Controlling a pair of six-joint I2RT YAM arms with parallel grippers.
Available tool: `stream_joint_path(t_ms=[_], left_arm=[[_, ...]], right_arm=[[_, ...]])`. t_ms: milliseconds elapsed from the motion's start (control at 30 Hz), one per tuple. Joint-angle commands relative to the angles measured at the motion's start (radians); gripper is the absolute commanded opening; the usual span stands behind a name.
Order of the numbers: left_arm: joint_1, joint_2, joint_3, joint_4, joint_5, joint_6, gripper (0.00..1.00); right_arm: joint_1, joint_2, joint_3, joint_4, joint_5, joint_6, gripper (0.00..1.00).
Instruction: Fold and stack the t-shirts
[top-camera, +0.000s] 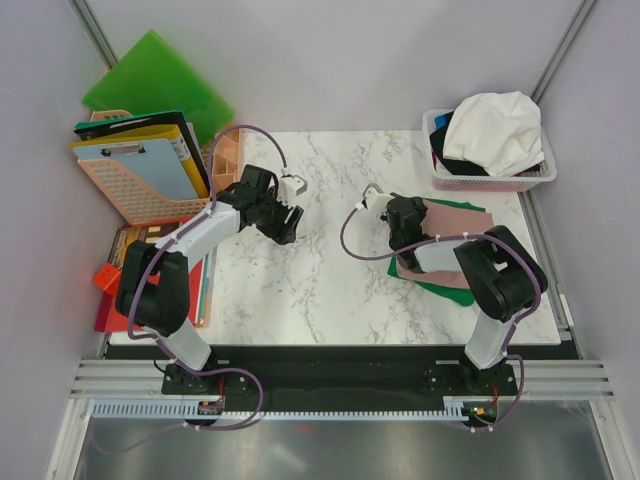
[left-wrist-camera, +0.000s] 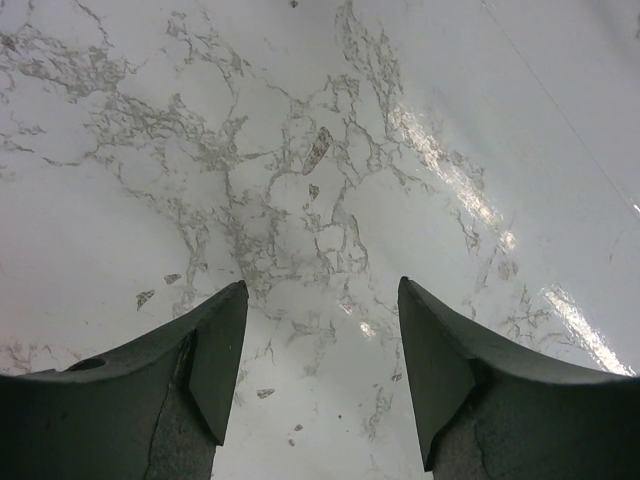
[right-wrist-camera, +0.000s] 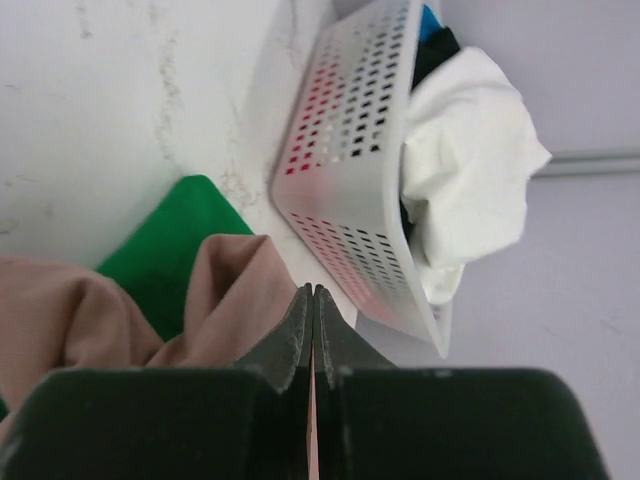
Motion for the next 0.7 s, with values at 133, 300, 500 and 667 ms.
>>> stream_joint_path(t_ms=[133,300,500,667], left_arm=[[0.003,-0.027,0.000,0.023,0.035,0.022,0.69],[0.004,-0.037,-0.010,0.025,0.035,0.022,0.69],[0.006,-0.046,-0.004,0.017,0.038,0.025,0.69],[0.004,-0.031,0.013,0.002,0.039,0.020,0.69]], right_arm=[[0.002,-0.077,-0.018,0.244,0.178,0.019,0.00],[0.001,-0.316,0.065,-0.380,0.028,0.275,0.00],[-0.008,-0.477,0.288,-1.230,-0.423,0.447,0.35],[-0.004,-0.556,0.243,-1.452,-0.547,0.457,0.87]])
